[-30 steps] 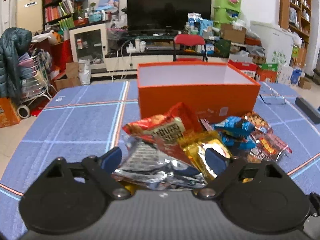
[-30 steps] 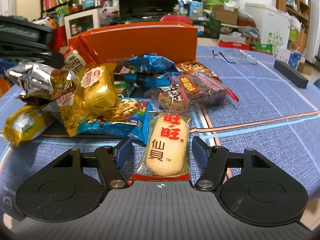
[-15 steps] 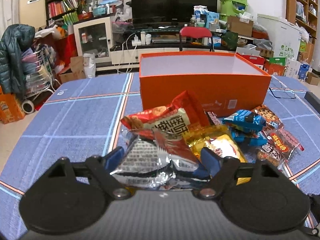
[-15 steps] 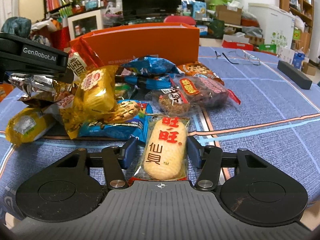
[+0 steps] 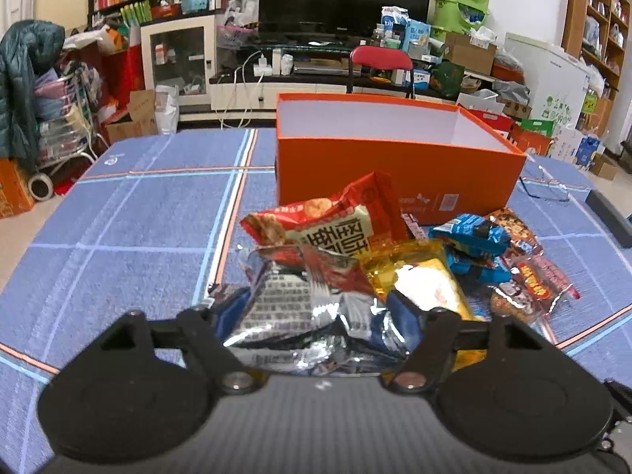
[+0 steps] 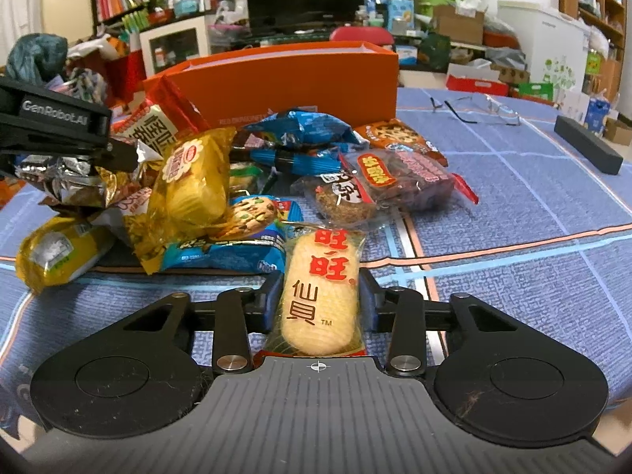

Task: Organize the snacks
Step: 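Carry both held packs over the orange box and release them inside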

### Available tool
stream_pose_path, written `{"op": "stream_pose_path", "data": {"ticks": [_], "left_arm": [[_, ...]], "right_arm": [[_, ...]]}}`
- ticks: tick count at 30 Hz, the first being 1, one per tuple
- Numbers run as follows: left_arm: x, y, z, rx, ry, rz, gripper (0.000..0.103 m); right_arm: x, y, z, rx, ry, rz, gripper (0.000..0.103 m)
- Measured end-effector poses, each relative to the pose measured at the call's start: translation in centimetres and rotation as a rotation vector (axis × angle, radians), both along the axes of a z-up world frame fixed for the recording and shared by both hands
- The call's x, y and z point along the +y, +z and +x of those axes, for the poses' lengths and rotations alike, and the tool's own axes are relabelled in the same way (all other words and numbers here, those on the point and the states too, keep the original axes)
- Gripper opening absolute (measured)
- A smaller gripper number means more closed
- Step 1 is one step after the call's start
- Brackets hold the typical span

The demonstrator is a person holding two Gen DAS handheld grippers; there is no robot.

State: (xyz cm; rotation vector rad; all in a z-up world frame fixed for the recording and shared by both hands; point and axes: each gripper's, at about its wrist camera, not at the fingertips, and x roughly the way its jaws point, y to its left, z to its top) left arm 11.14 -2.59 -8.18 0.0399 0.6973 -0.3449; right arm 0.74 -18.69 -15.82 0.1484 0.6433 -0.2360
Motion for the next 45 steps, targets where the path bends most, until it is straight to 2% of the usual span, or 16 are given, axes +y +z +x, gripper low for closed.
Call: {"op": "stream_pose_path", "data": {"ticks": [6,14,19,22,25,28,32,37,40,41,42,43,45], "left_arm": [[1.0,0.9,-0.8,-0.016,-0.006,-0.036,0.068],[1.7,2.6,-1.8,-0.083,-0.003,-0.044,0.068],[2.5,4.7,-2.7,-0.142,0.001,-0.076,0.068],[2.5,6.3,-2.3,-0.171,-0.006,-0.103,0.068],[1.9,7.9,-0.5,-0.194,-0.011,-0.139,0.068],[0.4,8.8,2.8,-0.208,-0.022,-0.125,0.068],[-2.0,8.9,9.6,-0.152,-0.003,-0.155,0.068],[-5.8,7.2,16.3,-0.089,0.005,-0.112,0.067],[-6.5,6.1,18.2,-0.064,0.023,-0.103,0.070],[-6.3,6.1,18.2,-0.071,0.029,-0.105,0.072],[-6.0,6.3,18.0,-0.081,0.031,-0.110,0.081],[-5.7,6.5,17.6,-0.095,0.032,-0.116,0.085],[-4.9,7.3,16.7,-0.125,0.045,-0.128,0.087]], "right_arm": [[-0.2,0.1,-0.3,-0.002,0.014,0.015,0.020],[-0.5,1.3,-1.6,-0.027,0.007,-0.076,0.020],[-1.1,4.2,-2.5,-0.096,-0.003,-0.093,0.020],[-2.2,7.2,-2.0,-0.157,0.004,-0.094,0.020],[-4.4,10.4,0.8,-0.207,0.028,-0.044,0.020],[-6.6,13.9,5.7,-0.245,0.072,0.006,0.020],[-7.5,16.7,13.2,-0.236,0.117,-0.034,0.020],[-7.7,16.6,21.2,-0.166,0.123,-0.037,0.020],[-7.9,15.9,24.6,-0.110,0.115,-0.027,0.024],[-8.2,15.4,25.3,-0.091,0.122,-0.006,0.024],[-8.4,15.3,25.4,-0.094,0.119,0.002,0.028],[-8.4,15.1,25.2,-0.100,0.114,-0.001,0.033],[-8.7,15.4,24.0,-0.130,0.113,0.007,0.034]]}}
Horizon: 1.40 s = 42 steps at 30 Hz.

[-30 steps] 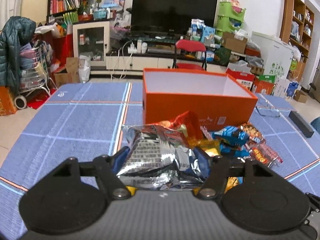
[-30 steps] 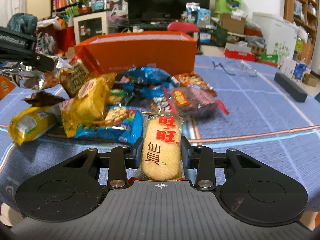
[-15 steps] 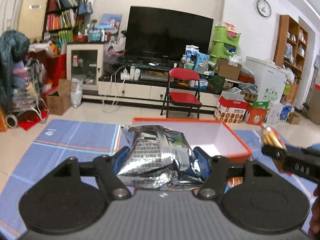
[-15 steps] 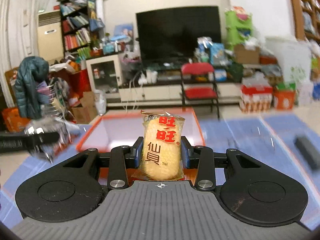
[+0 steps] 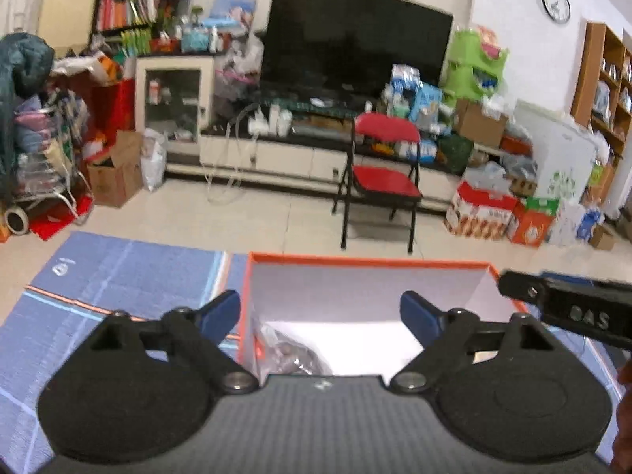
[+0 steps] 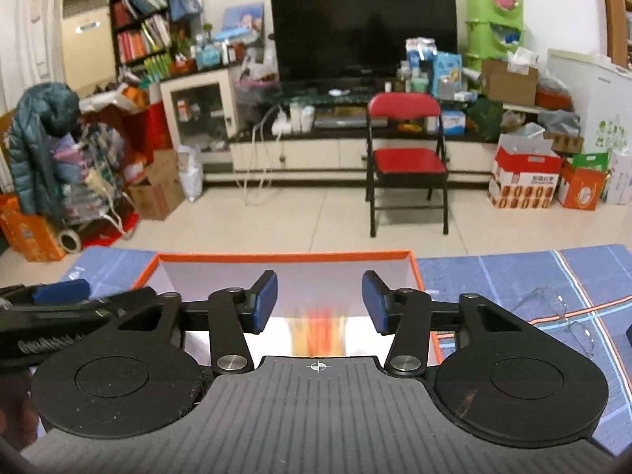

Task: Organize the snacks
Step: 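Carry both held packs over the orange box and release them inside, then grasp the blue biscuit pack with the right tool while the left tool grasps the yellow chip bag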

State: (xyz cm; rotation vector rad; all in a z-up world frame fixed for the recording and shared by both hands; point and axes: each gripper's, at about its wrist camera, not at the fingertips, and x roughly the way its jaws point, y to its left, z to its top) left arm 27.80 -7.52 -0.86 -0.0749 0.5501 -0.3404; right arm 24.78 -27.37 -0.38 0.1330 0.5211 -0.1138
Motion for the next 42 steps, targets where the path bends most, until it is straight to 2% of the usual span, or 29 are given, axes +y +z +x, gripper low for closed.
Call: {"op": "stream_pose_path", "data": {"ticks": [3,6,8,12,14,19,21,23,28,32,34,38,42], "left_arm": [[1.9,1.5,-2.7,-0.030,-0.004,-0.040,0.087],[4.2,2.2,-7.2,-0.081,0.012,-0.021,0.092],[5.9,1.9,-9.8,-0.084,0.028,-0.017,0.093],[9.0,-0.1,-14.9,-0.068,0.099,0.034,0.094],[9.7,-1.4,-16.0,-0.048,0.119,0.058,0.099],[10.4,-3.2,-16.9,-0.024,0.135,0.066,0.099],[10.5,-3.8,-16.9,-0.015,0.118,0.067,0.099],[10.6,-4.5,-16.9,-0.008,0.106,0.078,0.100],[10.9,-5.4,-16.6,-0.027,0.103,0.139,0.100],[12.0,-5.6,-16.6,-0.001,0.089,0.101,0.100],[11.4,-5.8,-17.1,-0.001,0.061,0.099,0.100],[9.5,-6.6,-18.4,-0.013,0.009,0.184,0.101],[9.6,-7.6,-18.7,0.017,-0.005,0.212,0.102]], "right_arm": [[-0.4,0.7,-3.9,-0.067,-0.005,0.024,0.035],[-0.2,0.4,-10.0,-0.138,-0.001,0.020,0.047],[0.1,-0.5,-14.1,-0.164,-0.008,0.005,0.048],[0.9,-3.3,-20.1,-0.135,-0.036,0.016,0.048],[1.9,-4.6,-21.1,-0.102,-0.028,-0.037,0.049],[3.3,-5.6,-19.6,-0.048,0.040,-0.098,0.049],[3.8,-6.1,-19.0,-0.049,0.079,-0.117,0.055],[3.5,-7.0,-18.2,-0.041,0.124,-0.081,0.063],[2.8,-9.0,-15.0,0.002,0.162,0.037,0.063],[4.0,-10.1,-13.3,0.021,0.186,-0.002,0.064],[4.2,-10.4,-12.7,0.022,0.174,-0.023,0.069],[3.8,-11.1,-11.1,0.041,0.150,-0.010,0.072],[3.4,-11.9,-10.2,0.076,0.181,0.034,0.072]]}}
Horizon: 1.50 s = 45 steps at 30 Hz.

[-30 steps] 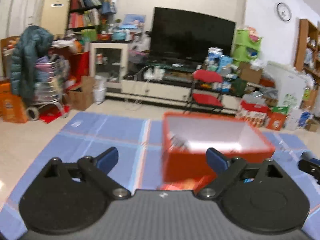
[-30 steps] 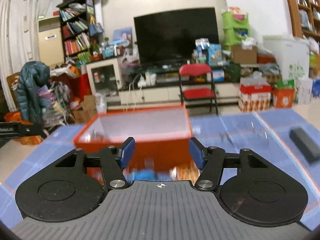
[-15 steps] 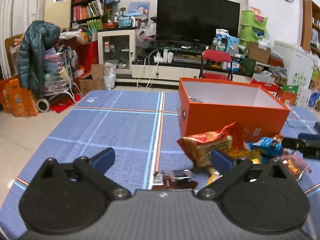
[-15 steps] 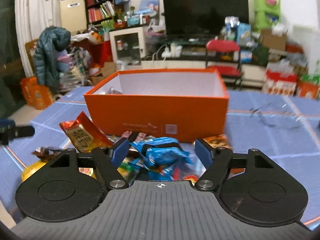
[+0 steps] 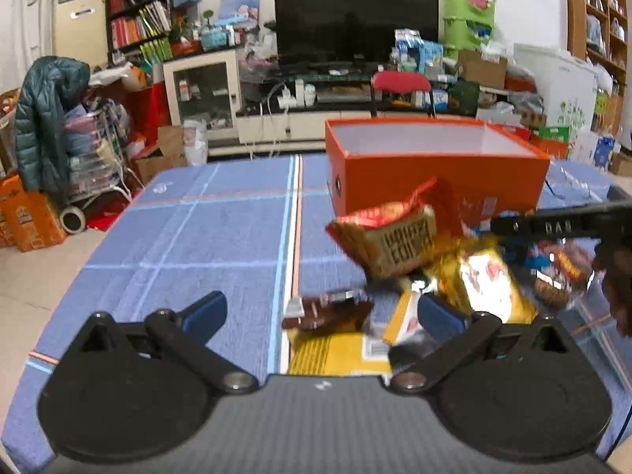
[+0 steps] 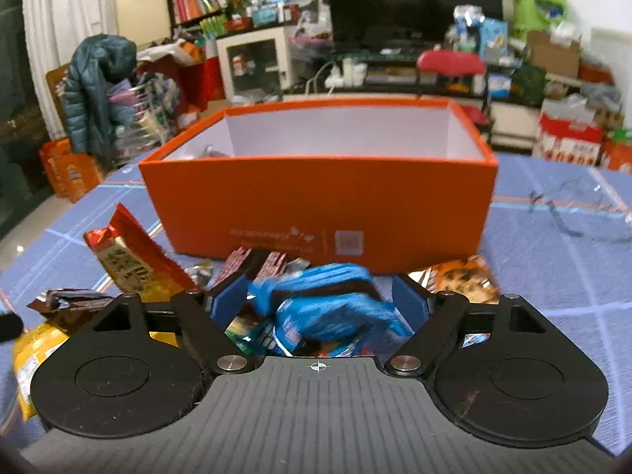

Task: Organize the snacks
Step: 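Grasp the blue biscuit pack with the right tool while the left tool grasps the yellow chip bag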

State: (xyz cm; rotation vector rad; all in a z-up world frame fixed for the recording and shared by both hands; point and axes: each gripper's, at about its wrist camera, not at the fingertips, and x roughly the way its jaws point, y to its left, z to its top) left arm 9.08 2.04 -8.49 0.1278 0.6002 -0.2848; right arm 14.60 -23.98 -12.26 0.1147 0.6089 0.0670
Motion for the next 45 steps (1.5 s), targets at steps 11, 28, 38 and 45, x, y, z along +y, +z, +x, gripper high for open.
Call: {"op": "stream_pose_path", "data": {"ticks": [11,28,38,45], "left_arm": [[-1.0,-2.3,-0.2,0.101,-0.041,0.013,0.102],[-1.0,-2.5,-0.2,0.143,-0.055,0.013,0.102],[-0.3,-2.6,0.1,0.153,-0.043,-0.007,0.102],[-0.7,-2.9,-0.1,0.153,-0.053,0.002,0.102]], "right_arm": [[0.0,-0.9,0.1,0.040,0.004,0.001,0.058],[-0.6,-1.3,1.7,0.054,-0.051,0.101,0.076],[-0.3,-1.1,2.0,0.061,-0.078,0.074,0.047],[1.0,0.1,0.6,-0.016,-0.058,-0.037,0.045]]}}
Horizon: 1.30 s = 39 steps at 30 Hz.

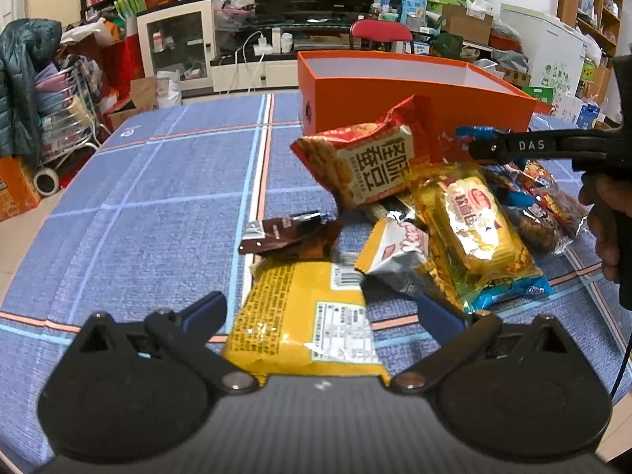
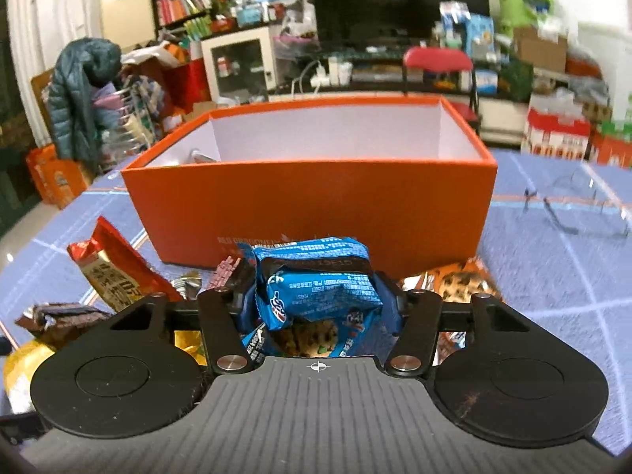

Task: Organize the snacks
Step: 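Grasp the blue biscuit pack with the right tool while the left tool grasps the yellow chip bag, then lift both held packs over the orange box and release them inside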

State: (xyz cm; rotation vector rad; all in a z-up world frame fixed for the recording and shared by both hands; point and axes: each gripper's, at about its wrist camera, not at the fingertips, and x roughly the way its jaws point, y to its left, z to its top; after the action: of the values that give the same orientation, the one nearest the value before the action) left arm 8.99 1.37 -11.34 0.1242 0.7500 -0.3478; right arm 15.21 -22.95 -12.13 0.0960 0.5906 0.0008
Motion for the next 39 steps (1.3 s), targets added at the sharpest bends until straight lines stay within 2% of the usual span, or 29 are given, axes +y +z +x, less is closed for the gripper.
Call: {"op": "stream_pose_path", "data": {"ticks": [5,7,8,9,14,15,17,28,39], "left_arm": [[-0.3,-0.3,0.3,0.010,0.005,-0.002,0.101],[-0.2,-0.2,0.5,0.016,0.019,-0.009,0.092],[-0.2,-0.2,0.7,0.022,0.022,-0.009,0.073],[-0.1,-0.2,0.9,0.034,0.025,-0.006,0.062],[-0.3,-0.8,1.2,0.065,0.004,0.001,0.063],[-0.4,-1.1,1.2,0.070,0.001,0.007,0.067],[-0.6,-1.5,1.5,0.090,0.010,0.010,0.069],[-0.3,-1.0,1.6,0.117,0.052,-0.014,0.063],[-0.4,1.0,0.7,0.075,0.046,-0.007,0.063]], "right_arm": [[0.6,1.1,-1.0,-0.037,0.027,-0.035,0.045],[0.7,1.4,-1.1,-0.046,0.029,-0.031,0.045],[0.7,1.6,-1.2,-0.050,0.031,-0.030,0.045],[0.7,1.7,-1.2,-0.051,0.033,-0.031,0.045],[0.3,2.1,-1.6,-0.057,0.035,-0.021,0.045],[0.2,2.2,-1.7,-0.062,0.034,-0.017,0.045],[0.2,2.4,-2.1,-0.072,0.034,-0.015,0.045],[0.5,3.6,-3.1,-0.104,0.046,-0.021,0.045],[1.6,4.2,-3.6,-0.120,0.069,-0.045,0.045]]}}
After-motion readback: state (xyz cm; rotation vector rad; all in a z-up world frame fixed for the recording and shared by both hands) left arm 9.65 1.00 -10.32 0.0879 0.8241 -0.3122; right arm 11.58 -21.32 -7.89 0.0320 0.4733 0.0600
